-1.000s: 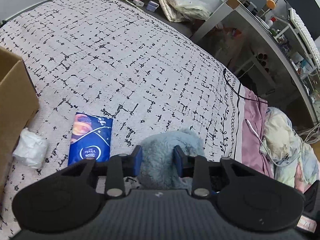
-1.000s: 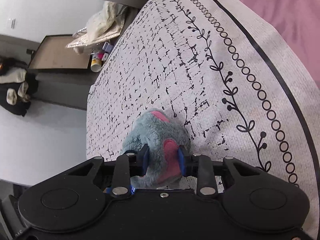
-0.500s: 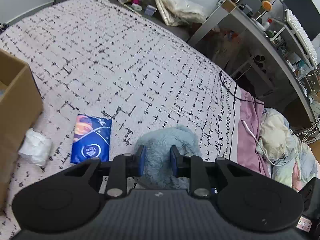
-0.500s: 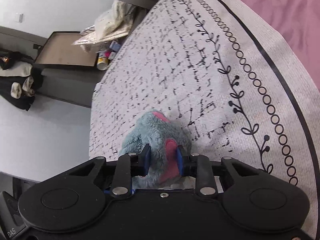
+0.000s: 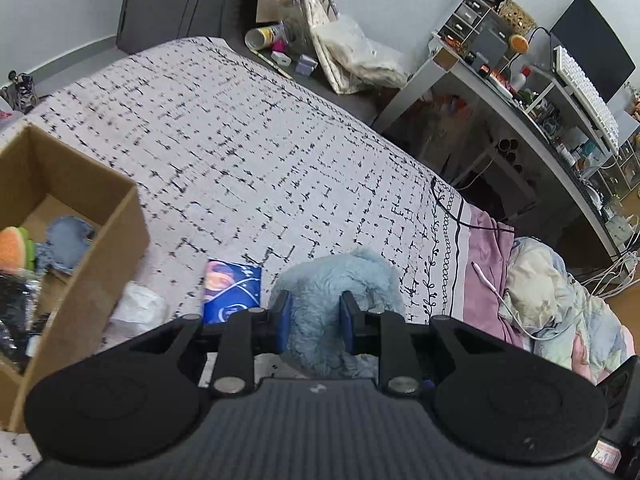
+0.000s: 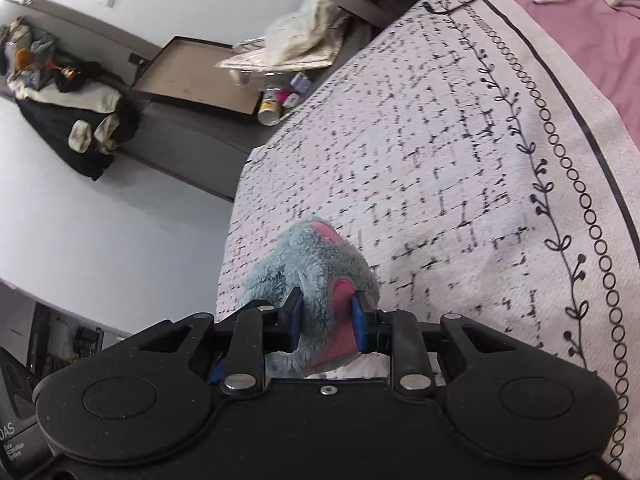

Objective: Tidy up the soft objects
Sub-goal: 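Carry the grey-pink plush with both tools over the cardboard box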

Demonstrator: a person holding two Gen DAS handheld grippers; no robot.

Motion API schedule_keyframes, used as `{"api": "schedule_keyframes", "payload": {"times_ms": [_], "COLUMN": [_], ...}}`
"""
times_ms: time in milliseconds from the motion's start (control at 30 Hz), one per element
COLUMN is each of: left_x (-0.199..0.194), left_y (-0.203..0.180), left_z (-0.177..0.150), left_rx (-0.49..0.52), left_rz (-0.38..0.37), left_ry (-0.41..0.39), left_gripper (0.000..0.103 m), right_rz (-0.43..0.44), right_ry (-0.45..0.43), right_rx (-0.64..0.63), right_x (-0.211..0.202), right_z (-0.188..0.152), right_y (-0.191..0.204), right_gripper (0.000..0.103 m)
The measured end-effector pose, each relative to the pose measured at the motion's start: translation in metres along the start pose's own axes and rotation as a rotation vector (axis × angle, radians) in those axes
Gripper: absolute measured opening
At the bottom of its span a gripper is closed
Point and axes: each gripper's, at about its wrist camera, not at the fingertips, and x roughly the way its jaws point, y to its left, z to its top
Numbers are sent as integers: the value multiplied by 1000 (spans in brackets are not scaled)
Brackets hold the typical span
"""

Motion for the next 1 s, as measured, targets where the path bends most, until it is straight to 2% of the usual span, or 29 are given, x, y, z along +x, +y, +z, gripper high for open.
{"api": "schedule_keyframes", "payload": {"times_ms": [433, 1000], "left_x": [-58, -111], "left_y": [21, 52], "left_z": [7, 10], "left_rx": [15, 18], "left_rz": [33, 36], "left_ry": [-94, -185], "left_gripper": [22, 19], "right_rz": [75, 179], "right_ry": [-27, -51], "right_rx": [-116, -217], "right_x": [-8, -10], "right_z": [-27, -58], "right_y": [47, 90], "right_gripper": [24, 25]}}
